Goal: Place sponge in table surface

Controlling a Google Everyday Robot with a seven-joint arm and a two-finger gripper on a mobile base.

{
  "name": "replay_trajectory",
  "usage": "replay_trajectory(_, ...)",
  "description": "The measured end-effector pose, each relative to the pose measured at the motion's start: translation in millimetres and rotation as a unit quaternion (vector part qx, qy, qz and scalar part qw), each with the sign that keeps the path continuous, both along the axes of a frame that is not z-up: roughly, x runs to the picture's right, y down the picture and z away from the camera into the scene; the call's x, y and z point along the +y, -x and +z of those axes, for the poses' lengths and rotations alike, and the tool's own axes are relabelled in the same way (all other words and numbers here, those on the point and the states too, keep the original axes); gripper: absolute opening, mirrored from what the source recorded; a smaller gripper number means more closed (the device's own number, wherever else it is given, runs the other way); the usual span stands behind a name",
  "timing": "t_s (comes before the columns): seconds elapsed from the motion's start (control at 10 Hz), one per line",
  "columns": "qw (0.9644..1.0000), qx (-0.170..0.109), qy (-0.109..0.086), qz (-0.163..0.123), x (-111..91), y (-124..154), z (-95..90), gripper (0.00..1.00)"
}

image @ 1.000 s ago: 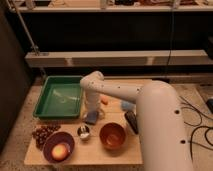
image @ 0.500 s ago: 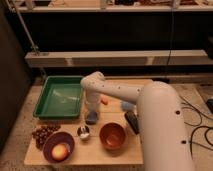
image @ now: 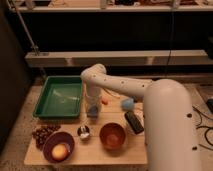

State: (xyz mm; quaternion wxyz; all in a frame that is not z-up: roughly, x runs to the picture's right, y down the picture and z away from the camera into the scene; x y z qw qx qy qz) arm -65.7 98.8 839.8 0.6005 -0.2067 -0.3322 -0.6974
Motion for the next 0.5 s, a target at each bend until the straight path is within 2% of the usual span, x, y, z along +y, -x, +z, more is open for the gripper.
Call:
replay_trajectory(0.2, 0.9998, -0.004, -0.018, 0.012, -28, -15, -25.5, 0.0)
replay_trajectory(0.3, 0.9992, -0.011, -0.033, 0.02, -47, -22, -45.1, 0.0)
replay_trajectory(0.5, 0.9981, -0.02, -0.051, 0.028, -69, -34, -68.6, 0.0)
